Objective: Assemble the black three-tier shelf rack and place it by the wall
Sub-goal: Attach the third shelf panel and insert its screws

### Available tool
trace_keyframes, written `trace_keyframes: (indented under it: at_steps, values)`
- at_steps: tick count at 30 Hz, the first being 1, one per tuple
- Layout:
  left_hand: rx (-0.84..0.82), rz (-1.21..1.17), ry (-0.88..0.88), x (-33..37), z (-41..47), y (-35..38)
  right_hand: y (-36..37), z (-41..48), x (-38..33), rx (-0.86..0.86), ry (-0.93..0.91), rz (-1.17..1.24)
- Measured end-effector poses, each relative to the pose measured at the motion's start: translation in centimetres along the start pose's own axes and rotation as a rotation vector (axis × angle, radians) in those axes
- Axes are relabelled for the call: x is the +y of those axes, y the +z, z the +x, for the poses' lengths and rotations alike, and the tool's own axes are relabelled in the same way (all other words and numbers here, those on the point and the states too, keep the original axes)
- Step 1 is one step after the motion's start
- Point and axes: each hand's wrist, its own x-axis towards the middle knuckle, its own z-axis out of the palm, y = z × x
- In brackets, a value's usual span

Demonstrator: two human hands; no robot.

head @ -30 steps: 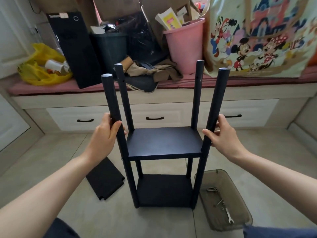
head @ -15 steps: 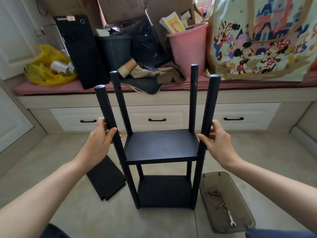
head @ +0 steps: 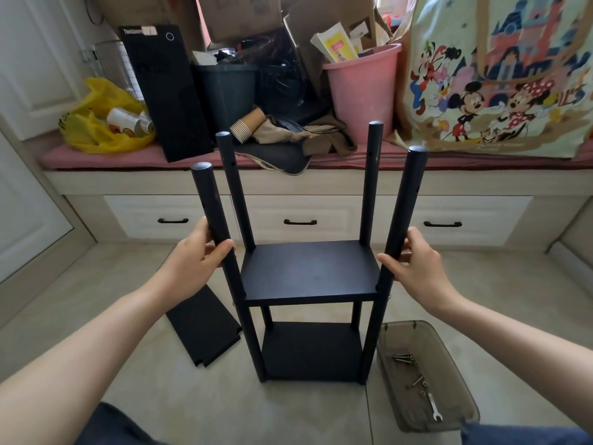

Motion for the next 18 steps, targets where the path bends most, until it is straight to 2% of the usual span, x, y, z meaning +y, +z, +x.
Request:
trace_keyframes:
  at_steps: [9, 14, 18]
  values:
    - [-0.049, 0.112, -0.014, 0.1, -1.0, -0.7, -0.3, -1.6, -0.5, -0.004, 0.010, -0.103]
    - [-0.042, 0.170, -0.019, 0.4, -1.7, -1.1, -1.1, -2.5, -1.7, -0.007, 0.263, -0.051]
    - [-0.054, 0.203, -0.057, 0.5, -2.3, -1.7, -1.4, -3.9, -2.8, 0.028, 0.346, -0.031]
